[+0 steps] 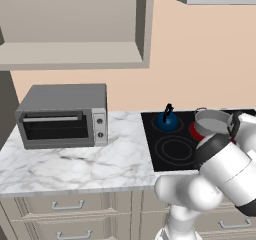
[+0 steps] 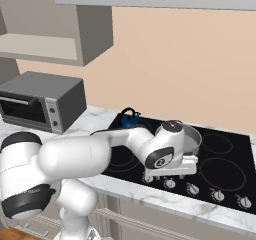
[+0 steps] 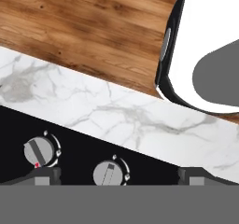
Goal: Pick the kettle from the cabinet and place it on a stove burner. Then pick the pot from the counter and place it on another stove burner. Finally, turn both burners on.
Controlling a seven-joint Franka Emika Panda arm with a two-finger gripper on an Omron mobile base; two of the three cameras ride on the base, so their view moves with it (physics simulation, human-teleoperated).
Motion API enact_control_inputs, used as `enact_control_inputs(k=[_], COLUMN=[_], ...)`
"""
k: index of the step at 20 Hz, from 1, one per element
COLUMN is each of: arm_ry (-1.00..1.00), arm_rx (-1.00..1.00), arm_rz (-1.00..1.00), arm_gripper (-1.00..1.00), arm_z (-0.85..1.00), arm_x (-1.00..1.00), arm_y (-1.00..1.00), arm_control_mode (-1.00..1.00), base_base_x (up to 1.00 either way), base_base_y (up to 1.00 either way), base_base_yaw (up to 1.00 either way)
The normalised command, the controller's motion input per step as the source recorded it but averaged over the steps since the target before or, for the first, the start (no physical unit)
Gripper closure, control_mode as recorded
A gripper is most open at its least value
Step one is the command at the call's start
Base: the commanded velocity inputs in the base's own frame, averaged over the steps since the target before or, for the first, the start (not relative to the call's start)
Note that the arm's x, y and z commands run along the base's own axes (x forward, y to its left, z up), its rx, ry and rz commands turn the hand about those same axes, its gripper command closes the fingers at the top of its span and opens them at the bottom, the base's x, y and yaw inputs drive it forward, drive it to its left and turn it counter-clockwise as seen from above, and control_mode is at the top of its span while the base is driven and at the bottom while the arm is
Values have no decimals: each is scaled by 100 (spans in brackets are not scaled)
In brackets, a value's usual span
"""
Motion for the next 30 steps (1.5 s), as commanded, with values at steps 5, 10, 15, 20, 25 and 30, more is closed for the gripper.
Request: enact_control_inputs(k=[5, 10, 15, 20, 25, 30], arm_ry=[0, 0, 0, 0, 0, 0], arm_rx=[0, 0, 0, 0, 0, 0], arm_rz=[-8, -7, -7, -8, -8, -8], arm_gripper=[-100, -100, -100, -100, -100, -100], arm_z=[0, 0, -2, -17, -23, -19], arm_x=[2, 17, 24, 4, 9, 14], arm_y=[25, 20, 10, 0, 0, 0], arm_control_mode=[-100, -100, -100, -100, -100, -100], base_base_x=[0, 0, 0, 0, 0, 0], base_base_y=[0, 0, 0, 0, 0, 0], base_base_yaw=[0, 0, 0, 0, 0, 0])
